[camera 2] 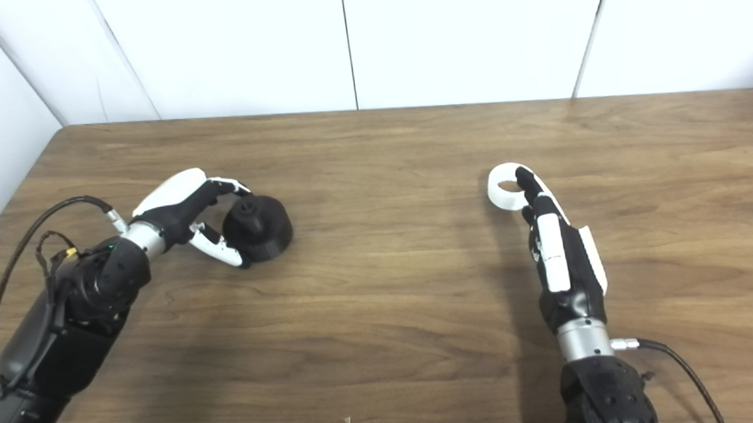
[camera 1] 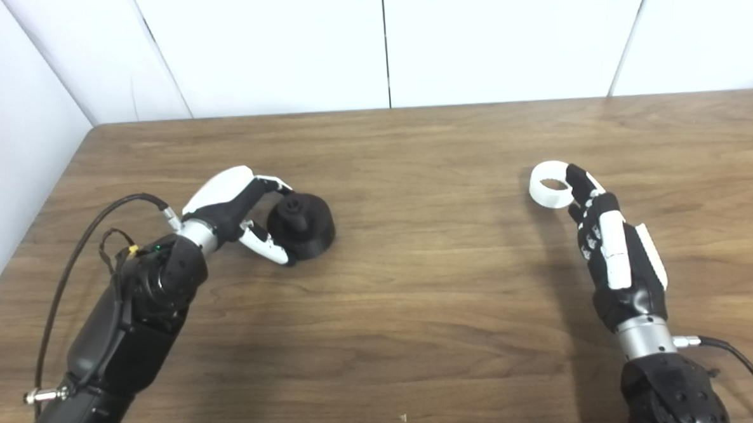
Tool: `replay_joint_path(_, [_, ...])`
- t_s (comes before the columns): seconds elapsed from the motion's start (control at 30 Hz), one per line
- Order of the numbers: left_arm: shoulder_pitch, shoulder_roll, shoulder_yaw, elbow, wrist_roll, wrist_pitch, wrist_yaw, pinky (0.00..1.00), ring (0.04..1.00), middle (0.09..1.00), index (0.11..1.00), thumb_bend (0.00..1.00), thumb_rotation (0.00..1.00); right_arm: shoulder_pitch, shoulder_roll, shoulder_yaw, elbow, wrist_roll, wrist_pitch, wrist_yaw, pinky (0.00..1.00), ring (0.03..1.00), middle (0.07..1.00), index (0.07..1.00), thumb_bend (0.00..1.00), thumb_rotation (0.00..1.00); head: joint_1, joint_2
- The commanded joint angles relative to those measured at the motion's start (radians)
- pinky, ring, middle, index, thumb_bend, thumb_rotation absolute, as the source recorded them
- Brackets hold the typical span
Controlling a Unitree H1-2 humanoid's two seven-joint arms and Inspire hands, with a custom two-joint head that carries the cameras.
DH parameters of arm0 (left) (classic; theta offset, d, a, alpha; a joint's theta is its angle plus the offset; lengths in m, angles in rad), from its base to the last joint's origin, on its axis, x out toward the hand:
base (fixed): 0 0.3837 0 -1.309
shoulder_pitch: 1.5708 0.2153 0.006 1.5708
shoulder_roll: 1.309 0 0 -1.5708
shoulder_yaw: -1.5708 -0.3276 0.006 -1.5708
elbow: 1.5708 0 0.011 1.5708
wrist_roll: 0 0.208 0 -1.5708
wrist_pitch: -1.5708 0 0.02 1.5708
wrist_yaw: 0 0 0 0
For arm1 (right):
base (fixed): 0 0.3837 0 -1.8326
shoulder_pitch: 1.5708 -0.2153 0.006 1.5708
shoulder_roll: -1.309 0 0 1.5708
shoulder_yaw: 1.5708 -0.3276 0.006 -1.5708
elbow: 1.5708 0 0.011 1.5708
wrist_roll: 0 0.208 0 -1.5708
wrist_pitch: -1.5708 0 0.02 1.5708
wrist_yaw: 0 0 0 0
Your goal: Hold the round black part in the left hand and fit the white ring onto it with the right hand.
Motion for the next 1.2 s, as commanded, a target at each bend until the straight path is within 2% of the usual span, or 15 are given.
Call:
replay_joint_path(0.0, [-0.008, 0.005, -0.009, -0.056, 0.011, -0.02, -0.009, 0.84, 0.956, 0.886, 0.496, 0.52, 0.08, 0.021, -0.006, 0.007, -0.043, -0.003, -0.016, 0.006, 1.0, 1.0, 0.957, 0.916, 0.62, 1.0, 0.001, 0.001])
replay_joint_path(0.33, [0.04, -0.019, -0.054, -0.167, 0.018, -0.058, -0.04, 0.89, 0.969, 0.899, 0.497, 0.52, 0.08, 0.027, 0.0, 0.011, -0.055, -0.009, -0.001, 0.004, 1.0, 1.0, 0.949, 0.911, 0.62, 1.0, 0.0, 0.013])
replay_joint_path(0.67, [0.088, -0.057, -0.095, -0.308, 0.044, -0.032, -0.131, 0.9, 0.994, 0.925, 0.498, 0.52, 0.09, 0.029, 0.006, 0.016, -0.072, -0.01, 0.025, 0.0, 1.0, 1.0, 0.942, 0.908, 0.61, 1.0, -0.005, 0.021])
replay_joint_path(1.17, [0.131, -0.127, -0.117, -0.373, 0.074, -0.04, -0.189, 0.86, 0.982, 0.913, 0.497, 0.52, 0.08, 0.035, 0.005, 0.017, -0.084, -0.008, 0.033, 0.001, 1.0, 1.0, 0.95, 0.917, 0.62, 1.0, -0.006, 0.032])
